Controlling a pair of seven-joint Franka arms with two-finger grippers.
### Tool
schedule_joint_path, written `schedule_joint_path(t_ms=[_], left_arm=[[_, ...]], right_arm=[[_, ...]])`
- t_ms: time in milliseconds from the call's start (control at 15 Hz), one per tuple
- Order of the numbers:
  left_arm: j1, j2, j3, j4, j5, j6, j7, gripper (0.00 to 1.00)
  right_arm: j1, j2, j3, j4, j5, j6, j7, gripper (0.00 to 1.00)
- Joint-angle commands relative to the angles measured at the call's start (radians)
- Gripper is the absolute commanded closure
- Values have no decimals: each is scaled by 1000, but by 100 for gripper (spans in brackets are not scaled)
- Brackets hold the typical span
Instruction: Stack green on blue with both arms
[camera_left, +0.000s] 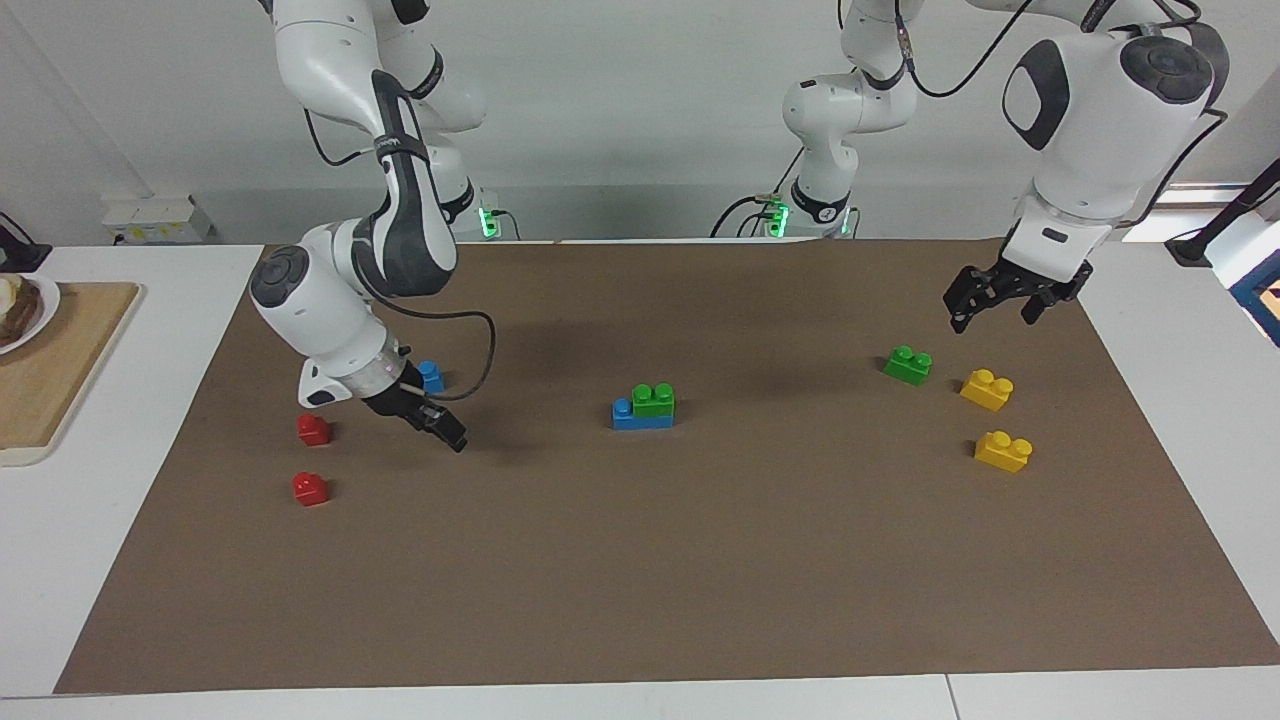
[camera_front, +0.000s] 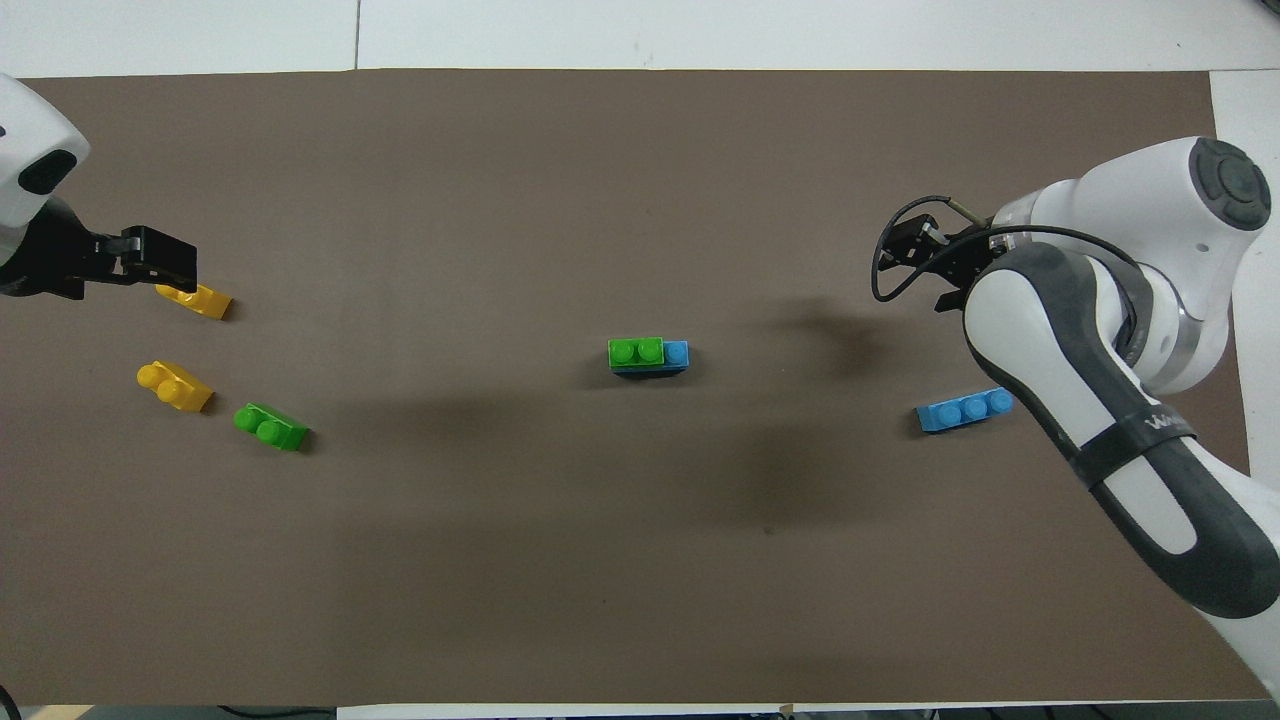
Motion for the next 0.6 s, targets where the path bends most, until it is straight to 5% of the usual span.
schedule_joint_path(t_ms=[0, 267, 533], left_arm=[[1, -19, -1, 10, -14, -36, 25, 0], [3, -70, 1, -45, -14, -31, 8, 0], [3, -111, 1, -80, -14, -17, 0, 0]], right_arm=[[-44, 1, 9, 91, -90, -98, -82, 7], [-76, -35, 7, 206, -127, -269, -169, 7], [-67, -144, 10, 212, -200, -386, -202, 0]])
